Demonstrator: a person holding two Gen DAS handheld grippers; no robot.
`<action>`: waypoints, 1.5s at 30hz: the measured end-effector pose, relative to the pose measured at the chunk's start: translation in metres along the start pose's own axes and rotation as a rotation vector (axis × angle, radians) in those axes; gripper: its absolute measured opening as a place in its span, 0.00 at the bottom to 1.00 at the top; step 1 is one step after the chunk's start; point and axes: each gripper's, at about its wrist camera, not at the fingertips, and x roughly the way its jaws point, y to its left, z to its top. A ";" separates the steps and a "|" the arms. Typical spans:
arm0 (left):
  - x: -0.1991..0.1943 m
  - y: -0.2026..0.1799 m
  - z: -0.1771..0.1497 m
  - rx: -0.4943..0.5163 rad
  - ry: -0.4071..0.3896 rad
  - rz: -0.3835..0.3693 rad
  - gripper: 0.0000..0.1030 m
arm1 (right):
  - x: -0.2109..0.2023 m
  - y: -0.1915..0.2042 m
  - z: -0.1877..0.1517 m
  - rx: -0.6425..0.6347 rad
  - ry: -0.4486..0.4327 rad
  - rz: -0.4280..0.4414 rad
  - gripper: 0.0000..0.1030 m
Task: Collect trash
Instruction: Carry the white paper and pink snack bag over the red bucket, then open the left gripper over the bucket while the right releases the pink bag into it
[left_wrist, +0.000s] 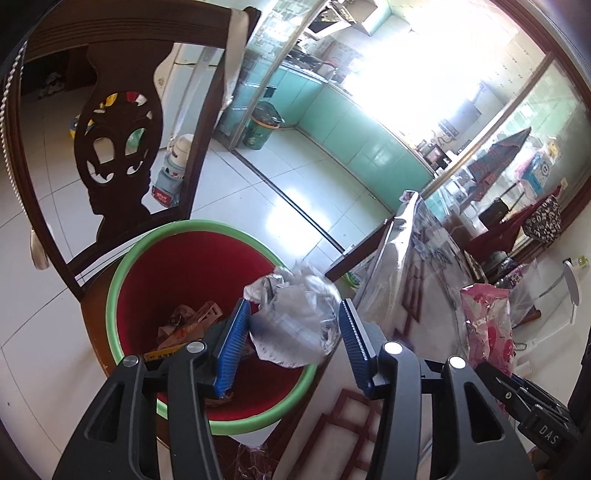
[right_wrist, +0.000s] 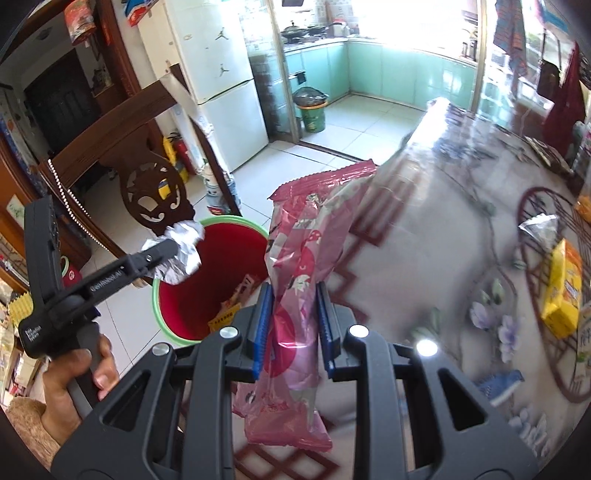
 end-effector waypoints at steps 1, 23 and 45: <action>0.000 0.003 0.000 -0.016 -0.003 -0.002 0.50 | 0.003 0.004 0.002 -0.012 0.000 0.003 0.23; -0.011 0.029 0.002 -0.165 -0.083 0.057 0.62 | 0.058 0.059 0.015 -0.127 0.078 0.126 0.28; -0.007 0.026 0.002 -0.137 -0.067 0.083 0.62 | 0.040 0.042 0.003 -0.088 0.051 0.098 0.56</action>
